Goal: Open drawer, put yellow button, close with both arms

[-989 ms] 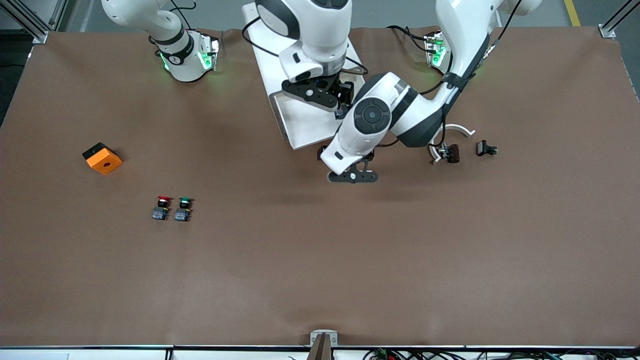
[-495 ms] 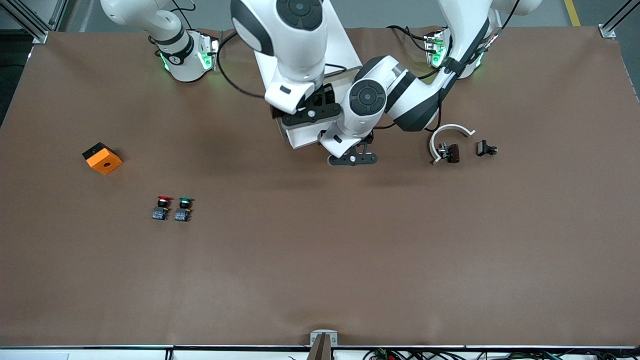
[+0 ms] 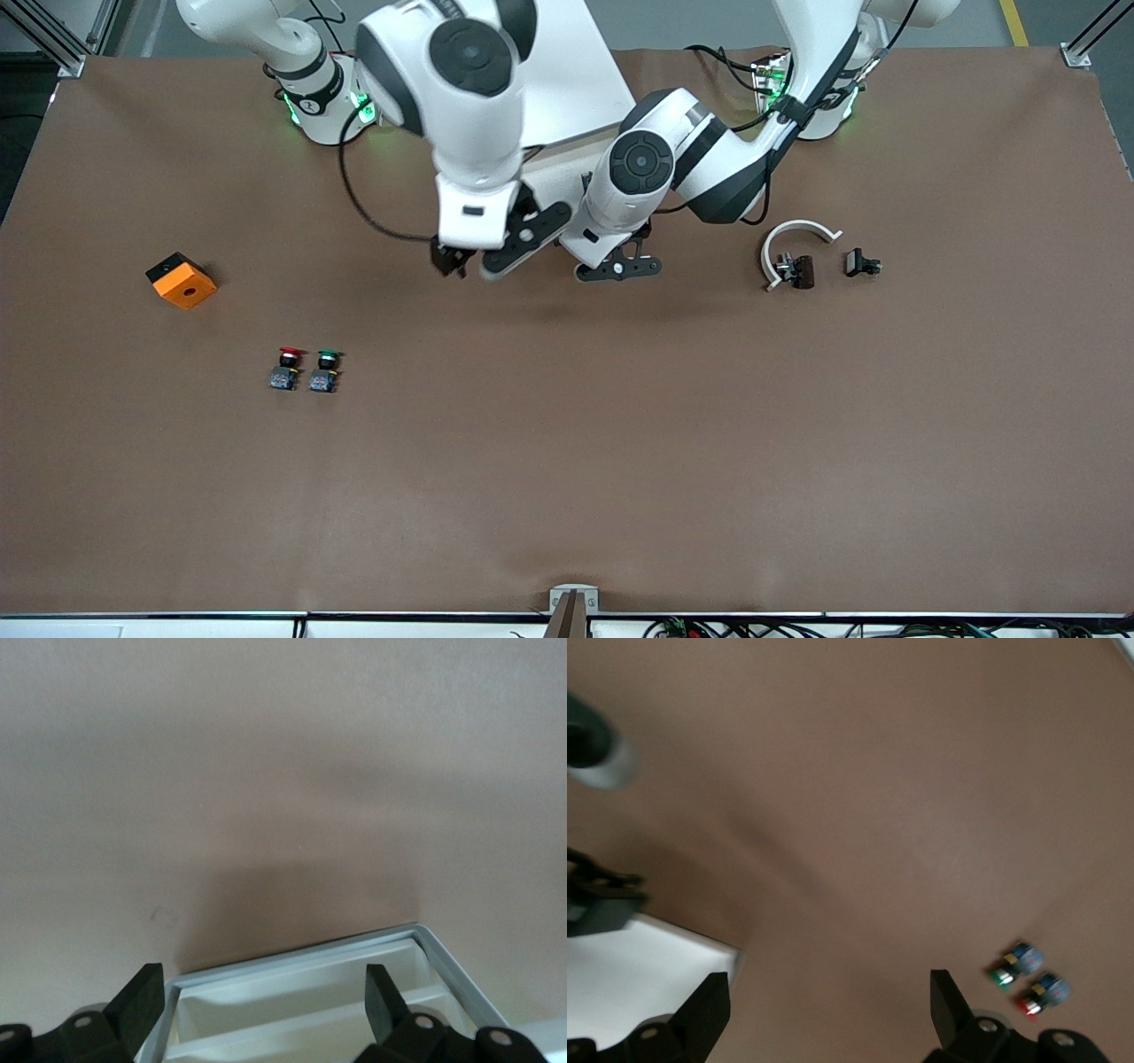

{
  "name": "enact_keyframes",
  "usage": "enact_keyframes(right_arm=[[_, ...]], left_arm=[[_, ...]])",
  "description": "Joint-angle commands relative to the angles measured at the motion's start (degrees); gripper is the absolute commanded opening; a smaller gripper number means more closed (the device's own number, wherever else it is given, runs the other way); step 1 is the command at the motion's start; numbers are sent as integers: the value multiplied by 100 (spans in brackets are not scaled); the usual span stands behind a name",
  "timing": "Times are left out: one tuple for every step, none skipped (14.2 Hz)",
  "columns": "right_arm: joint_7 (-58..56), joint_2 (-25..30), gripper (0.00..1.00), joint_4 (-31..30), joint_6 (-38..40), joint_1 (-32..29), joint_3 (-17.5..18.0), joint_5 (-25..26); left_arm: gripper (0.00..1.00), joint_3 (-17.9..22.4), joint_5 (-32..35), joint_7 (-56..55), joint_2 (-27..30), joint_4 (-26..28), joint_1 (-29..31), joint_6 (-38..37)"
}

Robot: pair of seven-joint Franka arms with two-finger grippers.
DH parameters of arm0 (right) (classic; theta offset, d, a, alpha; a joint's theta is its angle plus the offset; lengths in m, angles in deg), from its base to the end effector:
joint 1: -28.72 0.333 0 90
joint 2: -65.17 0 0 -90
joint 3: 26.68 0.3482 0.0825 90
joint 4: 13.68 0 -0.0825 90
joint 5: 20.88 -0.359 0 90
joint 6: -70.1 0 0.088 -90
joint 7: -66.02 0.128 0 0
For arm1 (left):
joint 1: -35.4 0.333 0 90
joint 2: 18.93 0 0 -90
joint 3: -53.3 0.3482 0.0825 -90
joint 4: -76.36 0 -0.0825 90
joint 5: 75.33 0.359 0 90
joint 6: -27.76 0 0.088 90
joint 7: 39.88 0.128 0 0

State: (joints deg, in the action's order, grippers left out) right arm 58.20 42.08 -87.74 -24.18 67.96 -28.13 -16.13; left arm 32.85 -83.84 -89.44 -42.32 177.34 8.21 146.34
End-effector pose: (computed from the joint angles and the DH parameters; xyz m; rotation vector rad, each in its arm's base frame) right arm 0.5261 0.3994 0.5265 2.7956 1.1920 -0.0369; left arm 0.4336 -0.4589 0.3655 2.9937 0.1976 -0.3824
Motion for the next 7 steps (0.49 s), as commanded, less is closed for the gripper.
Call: enact_keyframes(right_arm=[[-1367, 85, 100, 23, -73, -643, 101, 26], [-1798, 112, 100, 32, -90, -898, 110, -9], [-2272, 121, 100, 32, -82, -1179, 127, -70], [-2599, 129, 100, 32, -47, -1399, 119, -140], [-2941, 156, 100, 32, -47, -1662, 119, -167], [-3119, 191, 100, 32, -38, -1908, 119, -159], [-3173, 174, 100, 15, -20, -2146, 119, -159]], left_arm=[[100, -196, -195, -176, 203, 220, 65, 34], [100, -266, -204, -237, 203, 229, 65, 34], [100, -310, -204, -299, 203, 255, 65, 34], [100, -363, -213, -326, 203, 290, 65, 34], [100, -459, -221, -378, 212, 308, 74, 25], [100, -512, -274, -466, 212, 308, 74, -18], [100, -548, -292, -501, 203, 308, 74, -71]])
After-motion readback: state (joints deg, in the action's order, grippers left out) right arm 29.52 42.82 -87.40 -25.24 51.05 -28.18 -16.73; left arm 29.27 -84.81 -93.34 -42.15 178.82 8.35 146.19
